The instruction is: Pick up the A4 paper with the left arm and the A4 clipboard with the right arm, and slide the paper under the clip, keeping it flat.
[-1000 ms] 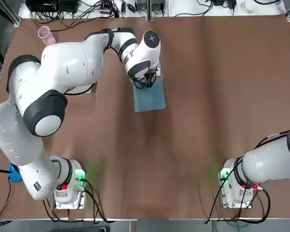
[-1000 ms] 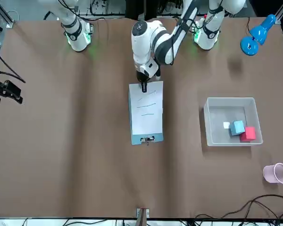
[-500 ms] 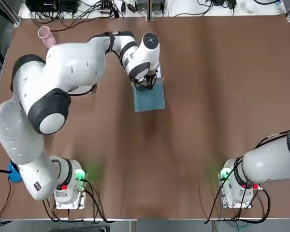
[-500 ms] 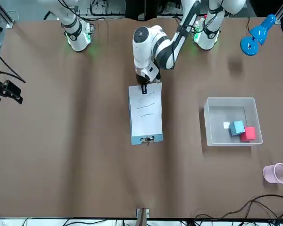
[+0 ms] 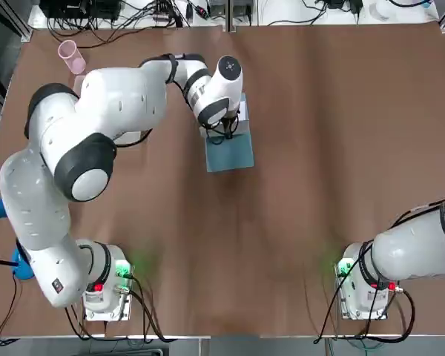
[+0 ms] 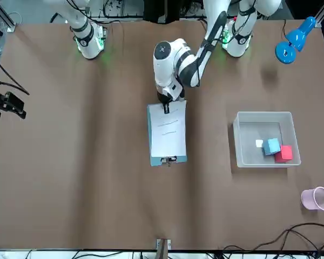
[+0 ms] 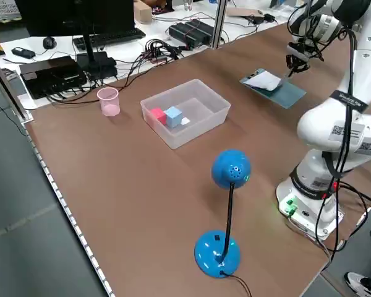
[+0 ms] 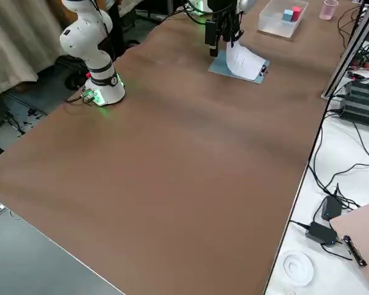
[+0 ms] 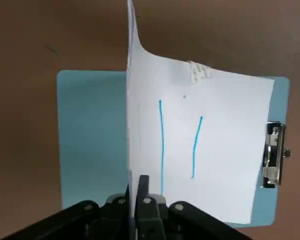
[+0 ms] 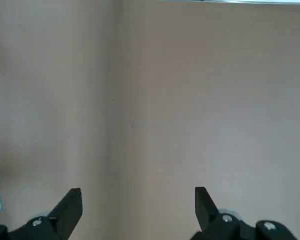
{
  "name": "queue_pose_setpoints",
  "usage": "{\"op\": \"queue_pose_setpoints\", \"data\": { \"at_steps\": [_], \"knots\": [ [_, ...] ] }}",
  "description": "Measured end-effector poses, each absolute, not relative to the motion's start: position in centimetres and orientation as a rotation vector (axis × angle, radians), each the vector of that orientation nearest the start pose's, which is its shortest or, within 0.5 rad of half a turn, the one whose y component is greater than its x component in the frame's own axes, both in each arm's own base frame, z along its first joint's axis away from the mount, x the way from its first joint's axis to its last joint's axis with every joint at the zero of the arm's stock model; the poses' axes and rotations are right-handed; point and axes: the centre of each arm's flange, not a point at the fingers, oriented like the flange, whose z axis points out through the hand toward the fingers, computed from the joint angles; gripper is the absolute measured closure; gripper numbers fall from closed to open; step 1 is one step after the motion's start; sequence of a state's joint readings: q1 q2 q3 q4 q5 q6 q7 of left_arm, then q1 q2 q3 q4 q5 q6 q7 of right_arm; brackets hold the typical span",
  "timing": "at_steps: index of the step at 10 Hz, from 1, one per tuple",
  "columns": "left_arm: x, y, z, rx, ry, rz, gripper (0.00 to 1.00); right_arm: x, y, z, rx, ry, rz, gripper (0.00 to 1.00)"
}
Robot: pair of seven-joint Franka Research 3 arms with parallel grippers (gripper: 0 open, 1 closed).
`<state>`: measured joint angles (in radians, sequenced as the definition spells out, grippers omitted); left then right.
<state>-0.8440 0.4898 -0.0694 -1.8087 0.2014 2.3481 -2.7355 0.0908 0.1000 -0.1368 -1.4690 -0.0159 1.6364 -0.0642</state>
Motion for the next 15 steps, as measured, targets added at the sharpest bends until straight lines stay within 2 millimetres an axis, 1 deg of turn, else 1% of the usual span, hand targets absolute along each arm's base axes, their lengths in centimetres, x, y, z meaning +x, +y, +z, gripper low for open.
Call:
{"op": "queue_pose_setpoints", "data": {
  "at_steps": [3,7,8,10,12,13,14,15],
  "knots": [
    [42.2,-50.8,28.1,1.985,2.301,0.163,0.99,59.2,-2.4,62.2,-3.173,-0.032,-0.107,0.00],
    [43.1,-51.2,29.2,1.938,2.290,0.149,0.99,59.2,-2.4,62.2,-3.173,-0.032,-0.108,0.00],
    [43.3,-51.4,29.2,1.935,2.289,0.147,0.99,59.2,-2.4,62.2,-3.173,-0.032,-0.108,0.00],
    [43.5,-51.7,28.3,1.939,2.293,0.147,0.99,59.2,-2.4,62.2,-3.173,-0.032,-0.108,0.00],
    [43.6,-51.8,28.3,1.939,2.290,0.147,0.95,59.2,-2.4,62.2,-3.173,-0.031,-0.108,0.00],
    [43.7,-51.8,28.4,1.941,2.286,0.148,0.90,59.2,-2.4,62.2,-3.173,-0.031,-0.108,0.00],
    [43.8,-51.8,28.5,1.940,2.282,0.148,0.78,59.2,-2.4,62.2,-3.173,-0.031,-0.109,0.00],
    [43.8,-51.9,28.6,1.945,2.274,0.151,0.61,59.2,-2.5,62.2,-3.173,-0.030,-0.109,0.00]
  ]
}}
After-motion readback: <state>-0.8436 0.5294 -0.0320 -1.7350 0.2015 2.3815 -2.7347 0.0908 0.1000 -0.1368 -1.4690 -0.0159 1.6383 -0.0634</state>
